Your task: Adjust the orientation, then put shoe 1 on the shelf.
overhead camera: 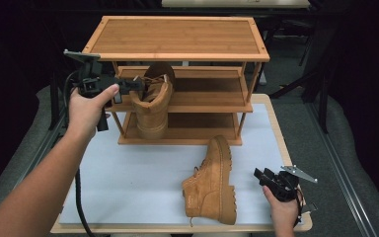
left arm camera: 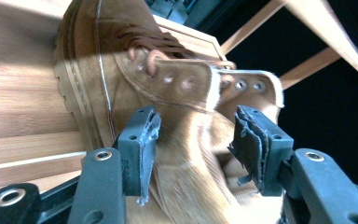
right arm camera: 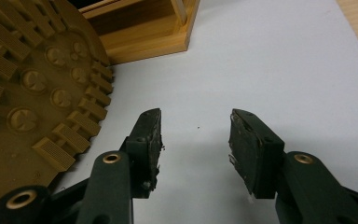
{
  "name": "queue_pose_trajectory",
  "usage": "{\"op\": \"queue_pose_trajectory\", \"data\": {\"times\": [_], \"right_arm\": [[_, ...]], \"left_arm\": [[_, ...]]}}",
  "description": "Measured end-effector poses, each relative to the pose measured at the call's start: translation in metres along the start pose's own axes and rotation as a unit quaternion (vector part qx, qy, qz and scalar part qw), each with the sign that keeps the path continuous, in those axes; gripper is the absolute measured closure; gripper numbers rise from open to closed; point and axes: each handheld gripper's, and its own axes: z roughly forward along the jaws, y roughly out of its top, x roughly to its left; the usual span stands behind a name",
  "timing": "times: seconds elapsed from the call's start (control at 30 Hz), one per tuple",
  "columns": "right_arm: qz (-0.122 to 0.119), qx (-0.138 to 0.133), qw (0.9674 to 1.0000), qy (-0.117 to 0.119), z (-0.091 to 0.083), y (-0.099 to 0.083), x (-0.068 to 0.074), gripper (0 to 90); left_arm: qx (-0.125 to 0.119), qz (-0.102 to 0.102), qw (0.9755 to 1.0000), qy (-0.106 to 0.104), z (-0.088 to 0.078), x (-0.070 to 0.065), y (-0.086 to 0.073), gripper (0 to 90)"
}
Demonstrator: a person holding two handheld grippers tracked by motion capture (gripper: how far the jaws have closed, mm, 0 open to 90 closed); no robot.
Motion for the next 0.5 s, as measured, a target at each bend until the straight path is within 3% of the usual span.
{"op": "queue_pose_trajectory", "data": {"times": [0.1,0.23,0.37,0.5], "right_arm": [[-0.002,-0.001,1.0,-0.001,-0.001,0.001,0.0,52.7],[-0.014,0.005,0.9999,-0.002,-0.002,0.002,0.003,52.6],[-0.027,0.016,0.9995,-0.006,-0.002,0.004,0.008,53.9],[-0.037,0.023,0.999,0.01,-0.001,0.006,0.013,59.1]], "left_arm": [[0.015,0.024,0.9995,0.014,-0.014,-0.001,-0.003,52.2],[0.023,0.035,0.999,0.017,-0.029,0.005,-0.012,53.2],[0.021,0.042,0.9988,0.014,-0.044,0.017,-0.027,53.2],[0.022,0.049,0.9985,0.012,-0.046,0.034,-0.048,54.4]]}}
